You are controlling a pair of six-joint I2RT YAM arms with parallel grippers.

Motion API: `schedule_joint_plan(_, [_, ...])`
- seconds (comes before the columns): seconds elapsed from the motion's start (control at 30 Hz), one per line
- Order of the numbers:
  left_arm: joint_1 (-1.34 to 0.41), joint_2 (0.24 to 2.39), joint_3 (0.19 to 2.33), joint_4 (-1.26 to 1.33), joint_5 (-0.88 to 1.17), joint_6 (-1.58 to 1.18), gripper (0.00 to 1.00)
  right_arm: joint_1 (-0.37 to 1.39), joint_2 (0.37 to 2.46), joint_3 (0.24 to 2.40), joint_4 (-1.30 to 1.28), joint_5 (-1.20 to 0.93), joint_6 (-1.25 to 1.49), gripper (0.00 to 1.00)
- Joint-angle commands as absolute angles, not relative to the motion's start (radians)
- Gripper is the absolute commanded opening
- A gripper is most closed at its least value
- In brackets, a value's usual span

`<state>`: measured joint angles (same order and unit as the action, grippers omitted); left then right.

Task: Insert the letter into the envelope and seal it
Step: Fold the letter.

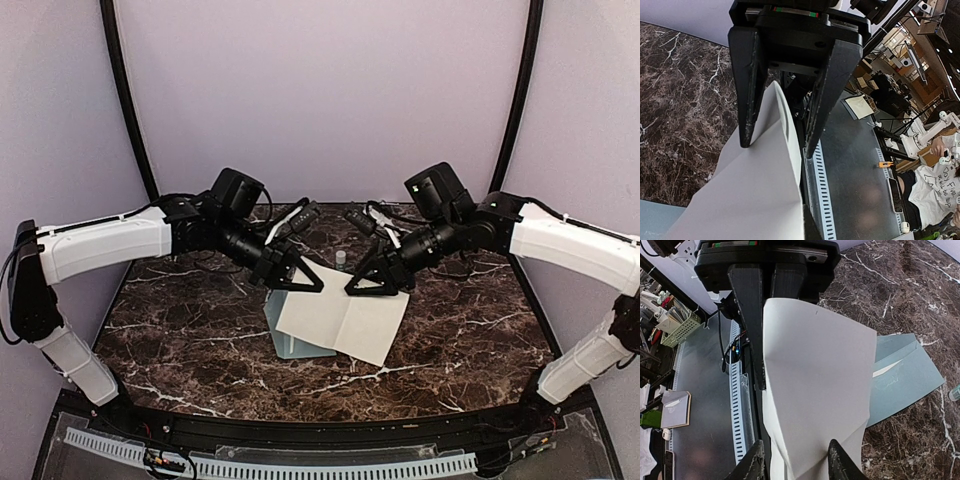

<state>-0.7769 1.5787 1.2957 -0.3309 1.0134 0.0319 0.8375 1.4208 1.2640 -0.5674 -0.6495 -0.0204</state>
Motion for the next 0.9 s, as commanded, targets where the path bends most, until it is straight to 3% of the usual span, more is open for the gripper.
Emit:
schedule_joint_plan(0.0, [-0.777,1.588,1.334,-0.365,1.043,0.051,0.00,0.850,1.427,1.289,-0.559,-0.652,-0.029,0.34])
schedule_joint_plan(0.3, [-0.777,1.606,1.361,-0.391,1.023,0.068,0.00,0.850,1.428,1.280,-0.543,-0.681,-0.020,0.15])
schedule_joint_plan(0.43, [-0.776,1.602,1.365,-0.382,0.998,0.070,0.02,0.850,1.427,1.271,-0.529,-0.676,-0.011,0.01])
schedule_joint_plan(0.5, [-0.777,1.596,1.362,-0.368,0.973,0.064,0.15,0.850,1.426,1.266,-0.522,-0.665,-0.003,0.00])
schedule_joint_plan(0.6, [-0.776,1.575,1.344,-0.325,0.884,0.047,0.45,0.850,1.404,1.248,-0.485,-0.624,0.032,0.00])
schedule_joint_plan(0.73, [-0.755,1.493,1.268,-0.200,0.723,-0.009,0.66,0.839,1.348,1.200,-0.392,-0.547,0.101,0.00])
schedule_joint_plan(0.87, [-0.714,1.369,1.151,-0.028,0.568,-0.102,0.79,0.807,1.273,1.117,-0.229,-0.484,0.195,0.00])
